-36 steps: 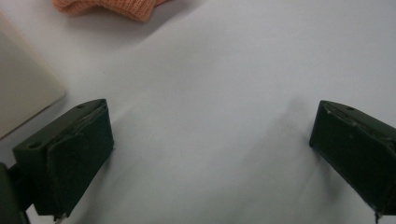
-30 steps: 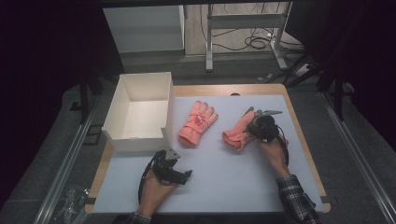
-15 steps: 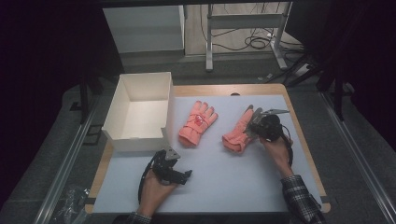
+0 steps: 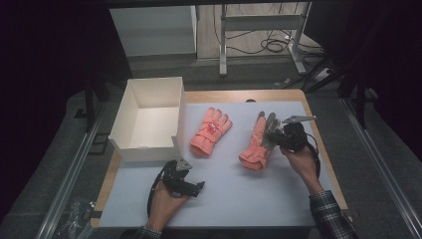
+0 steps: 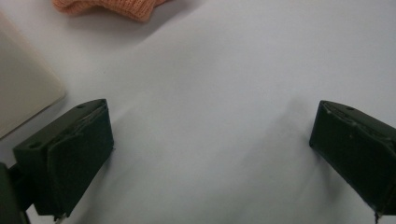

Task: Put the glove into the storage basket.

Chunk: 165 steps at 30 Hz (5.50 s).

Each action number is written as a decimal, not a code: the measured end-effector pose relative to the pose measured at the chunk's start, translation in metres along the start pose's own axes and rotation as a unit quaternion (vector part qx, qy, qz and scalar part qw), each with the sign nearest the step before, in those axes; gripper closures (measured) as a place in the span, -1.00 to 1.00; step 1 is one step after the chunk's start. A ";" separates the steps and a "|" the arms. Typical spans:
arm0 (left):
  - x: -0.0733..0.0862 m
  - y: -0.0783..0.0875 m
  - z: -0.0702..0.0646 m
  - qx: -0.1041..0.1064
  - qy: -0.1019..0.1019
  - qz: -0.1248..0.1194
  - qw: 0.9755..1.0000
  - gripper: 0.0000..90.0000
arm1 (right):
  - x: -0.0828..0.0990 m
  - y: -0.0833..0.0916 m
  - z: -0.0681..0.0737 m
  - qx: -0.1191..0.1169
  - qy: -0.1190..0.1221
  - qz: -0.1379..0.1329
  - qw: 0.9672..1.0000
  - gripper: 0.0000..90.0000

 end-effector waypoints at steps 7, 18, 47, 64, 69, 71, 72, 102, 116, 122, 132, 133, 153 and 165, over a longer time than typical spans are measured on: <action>0.000 0.000 0.000 0.000 0.000 0.000 1.000 -1.00 | 0.003 0.015 0.019 -0.036 0.030 -0.007 0.999 0.91; 0.000 0.000 0.000 0.000 0.001 -0.002 1.000 -1.00 | 0.016 0.028 0.063 -0.108 0.088 0.004 0.990 0.91; 0.000 0.000 0.000 0.000 0.000 0.000 1.000 -1.00 | 0.034 -0.030 0.088 -0.115 0.139 0.072 0.981 0.42; 0.000 0.000 0.000 0.000 -0.001 0.002 1.000 -1.00 | -0.016 -0.033 0.080 -0.083 0.104 0.027 0.991 -0.11; 0.000 0.000 0.000 0.000 -0.001 0.002 1.000 -1.00 | -0.034 -0.044 0.082 -0.090 0.086 0.025 0.992 -0.15; 0.000 0.000 0.000 0.000 -0.001 0.002 1.000 -1.00 | -0.037 -0.046 0.083 -0.094 0.080 0.025 0.992 -0.17; 0.000 0.000 0.000 0.000 -0.001 0.002 1.000 -1.00 | -0.039 -0.047 0.084 -0.098 0.074 0.027 0.992 -0.19; 0.000 0.000 0.000 0.000 -0.001 0.001 1.000 -1.00 | -0.107 -0.126 0.097 -0.053 0.105 0.047 0.992 -0.01; 0.000 0.000 0.000 0.000 0.000 0.000 1.000 -1.00 | -0.112 -0.167 0.093 -0.052 0.094 0.101 0.989 0.29; 0.000 0.000 0.000 0.001 0.001 0.000 1.000 -1.00 | -0.110 -0.164 0.096 -0.073 0.087 0.097 0.989 0.81; 0.000 0.000 0.000 0.001 0.001 0.000 1.000 -1.00 | -0.114 -0.148 0.098 -0.059 0.100 0.091 0.989 0.89; 0.000 0.000 0.000 0.001 0.001 0.000 1.000 -1.00 | -0.115 -0.143 0.097 -0.058 0.102 0.089 0.989 0.89; 0.000 0.000 0.000 0.000 -0.002 0.001 1.000 -1.00 | -0.116 -0.068 0.109 -0.119 0.141 0.067 0.981 0.88; 0.000 0.000 0.001 -0.001 -0.003 0.001 1.000 -1.00 | -0.090 -0.022 0.120 -0.149 0.175 0.065 0.971 0.88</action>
Point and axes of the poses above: each handheld gripper's, and its own axes: y roughly backward along the jaws, x roughly out of its underside, z roughly to its left, the point moved 8 cm from there along -y, roughly forward along the jaws, and after that the axes turned 12 degrees about z, right-handed, at the moved point
